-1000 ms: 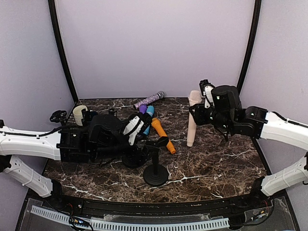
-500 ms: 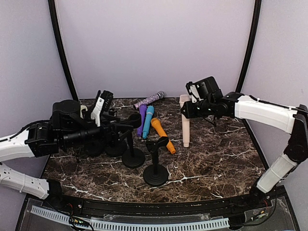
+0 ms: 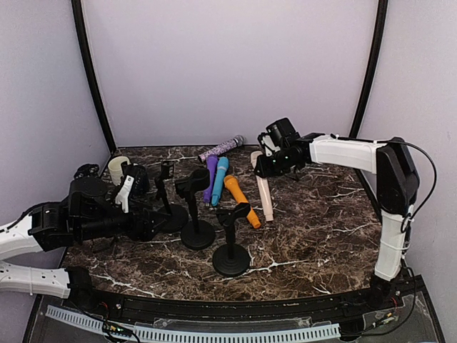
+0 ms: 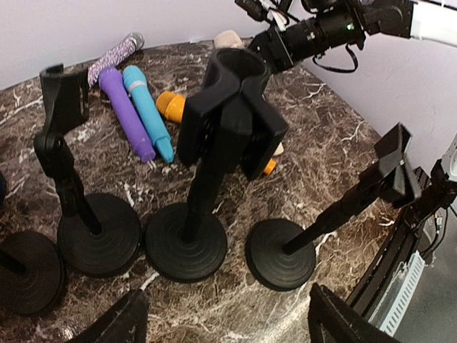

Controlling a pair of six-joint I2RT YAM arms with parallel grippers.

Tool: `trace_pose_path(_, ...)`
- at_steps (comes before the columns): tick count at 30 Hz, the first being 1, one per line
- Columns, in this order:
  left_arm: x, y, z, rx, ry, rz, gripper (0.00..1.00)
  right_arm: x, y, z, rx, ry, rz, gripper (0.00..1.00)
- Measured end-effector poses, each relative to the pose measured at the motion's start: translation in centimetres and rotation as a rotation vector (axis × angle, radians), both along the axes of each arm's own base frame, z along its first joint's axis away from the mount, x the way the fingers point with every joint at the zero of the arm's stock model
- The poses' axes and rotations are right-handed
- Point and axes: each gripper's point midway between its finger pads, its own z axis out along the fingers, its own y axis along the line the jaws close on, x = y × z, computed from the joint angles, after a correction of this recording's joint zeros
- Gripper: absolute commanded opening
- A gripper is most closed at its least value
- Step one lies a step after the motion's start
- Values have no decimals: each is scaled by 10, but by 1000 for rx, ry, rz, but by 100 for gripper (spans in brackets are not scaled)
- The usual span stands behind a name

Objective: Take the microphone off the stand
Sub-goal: Place the microphone at the center of the board, then reset both arms

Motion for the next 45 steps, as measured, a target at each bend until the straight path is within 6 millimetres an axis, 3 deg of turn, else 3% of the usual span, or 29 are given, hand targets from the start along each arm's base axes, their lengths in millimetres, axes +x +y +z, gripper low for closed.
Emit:
trace_pose_path(7,0,9,-49,49,98,24,79,29,16,-30,10,43,-5,18)
trace_pose_path(15,5,14,-98,54,189,51,79,44,8,-60,14,96,-45,52)
trace_pose_path(21,13,18,-110,27,211,76,79,48,11,-60,44,88,-36,82)
trace_pose_path(28,28,38,-129,4,224,157,79,45,12,-61,72,69,-24,89)
trace_pose_path(33,44,58,-137,-26,211,232,79,20,-10,-54,54,54,-45,92)
trace_pose_path(39,60,85,-142,-47,184,324,79,-14,-59,1,114,-83,-123,96)
trace_pose_path(41,63,92,-140,-54,168,348,79,-23,-84,12,143,-124,-166,98)
trace_pose_path(45,69,103,-125,-80,108,388,79,-41,-155,16,152,-179,-309,99)
